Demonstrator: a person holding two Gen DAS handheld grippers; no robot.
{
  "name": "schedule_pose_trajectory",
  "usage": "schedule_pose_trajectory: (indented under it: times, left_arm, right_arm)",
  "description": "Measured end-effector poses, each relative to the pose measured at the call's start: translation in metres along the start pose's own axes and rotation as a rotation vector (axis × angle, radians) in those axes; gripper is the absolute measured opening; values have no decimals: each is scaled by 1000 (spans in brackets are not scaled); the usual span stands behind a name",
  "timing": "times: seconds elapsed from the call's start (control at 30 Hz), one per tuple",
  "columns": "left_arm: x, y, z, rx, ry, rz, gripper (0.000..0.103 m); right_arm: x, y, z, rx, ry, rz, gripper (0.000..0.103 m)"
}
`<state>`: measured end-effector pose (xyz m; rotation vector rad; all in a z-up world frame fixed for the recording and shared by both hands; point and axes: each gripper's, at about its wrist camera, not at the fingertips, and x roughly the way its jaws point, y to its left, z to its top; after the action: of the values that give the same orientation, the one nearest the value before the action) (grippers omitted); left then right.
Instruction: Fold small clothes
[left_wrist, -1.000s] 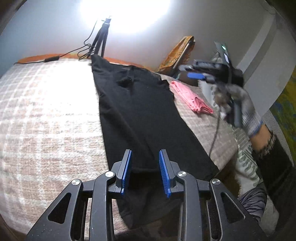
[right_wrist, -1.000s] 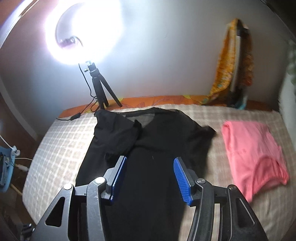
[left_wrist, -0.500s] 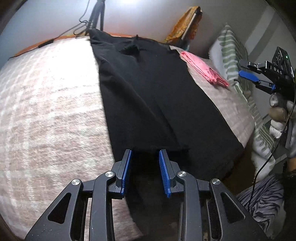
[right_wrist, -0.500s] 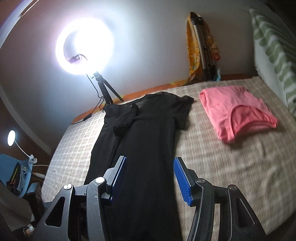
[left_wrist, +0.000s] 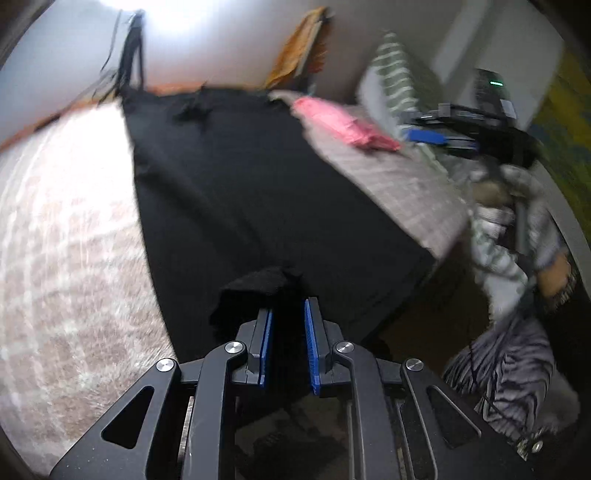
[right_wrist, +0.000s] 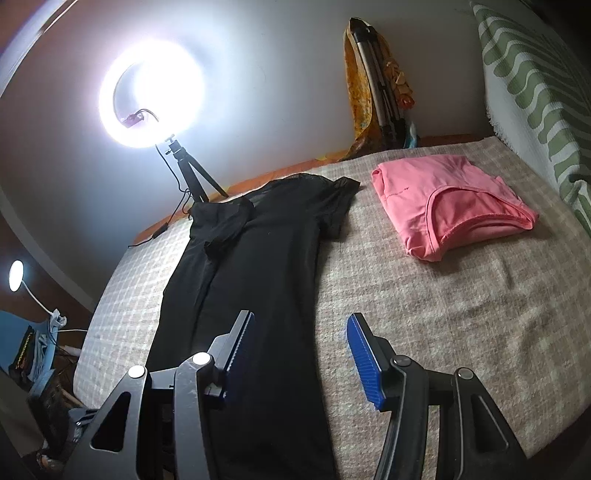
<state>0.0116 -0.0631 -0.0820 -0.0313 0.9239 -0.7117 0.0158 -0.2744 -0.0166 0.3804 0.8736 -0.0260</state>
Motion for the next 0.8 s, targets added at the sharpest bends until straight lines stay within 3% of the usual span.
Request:
schedule_pose_trajectory:
  times: [0.1, 0.17, 0.27, 0.37, 0.6, 0.7, 0.8]
  left_arm:
    - [-14, -5, 7, 40, -72, 44, 28]
    - [-19, 10, 13, -29, -102, 51, 48]
    - [-6, 36, 16, -149, -60, 36, 48]
    - [13, 42, 13, -190, -4, -6, 47]
    - [28, -15, -7, -2, 114, -133, 46]
    - [18, -23, 1, 70, 53, -50, 46]
    - [12, -1, 15, 21, 5, 17, 46]
  right_arm:
    - [0, 1, 2, -4, -1, 6, 55]
    - [2, 3, 1, -8, 0, 6, 55]
    - [5, 3, 1, -2, 8, 18, 55]
    - [6, 6, 2, -8, 10, 22, 55]
    - [3, 4, 3, -23, -1, 6, 55]
    - [2, -1, 2, -7, 2, 6, 55]
    - [3, -2, 2, 1, 7, 12, 55]
